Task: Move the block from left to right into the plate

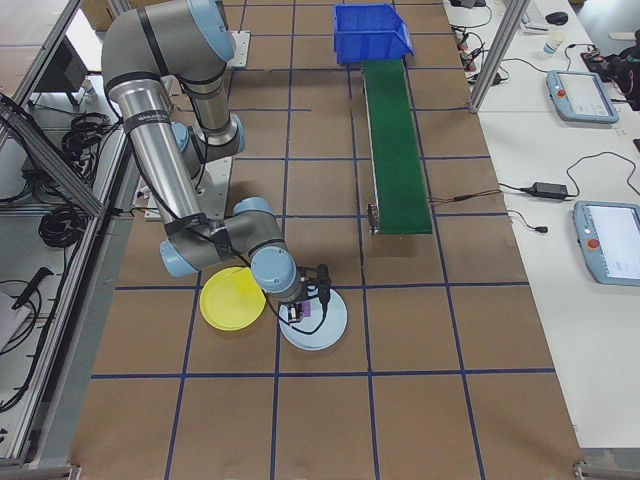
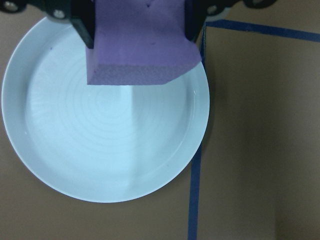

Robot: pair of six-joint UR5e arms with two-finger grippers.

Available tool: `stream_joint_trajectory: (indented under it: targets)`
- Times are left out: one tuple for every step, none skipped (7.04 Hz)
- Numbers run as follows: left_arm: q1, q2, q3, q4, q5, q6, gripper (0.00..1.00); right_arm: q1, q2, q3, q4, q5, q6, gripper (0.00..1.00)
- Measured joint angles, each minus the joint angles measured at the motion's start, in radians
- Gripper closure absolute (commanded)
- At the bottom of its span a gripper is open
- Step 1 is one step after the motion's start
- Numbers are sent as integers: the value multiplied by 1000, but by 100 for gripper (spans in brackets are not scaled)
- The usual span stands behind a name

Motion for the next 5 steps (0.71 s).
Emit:
stream_joint_trajectory:
  targets:
    - [0, 0, 0, 0, 0, 0, 0, -1, 1, -2, 0, 4, 0, 0]
    - [0, 0, 0, 0, 0, 0, 0, 6, -4, -3, 4, 7, 8, 0]
    - [0, 0, 0, 0, 0, 0, 0, 36, -17, 0, 11, 9, 43, 0]
    - [0, 0, 0, 0, 0, 1, 0, 91, -48, 3, 22, 7, 100, 0]
    - [0, 0, 0, 0, 0, 0, 0, 164, -104, 9, 71, 4, 176, 0]
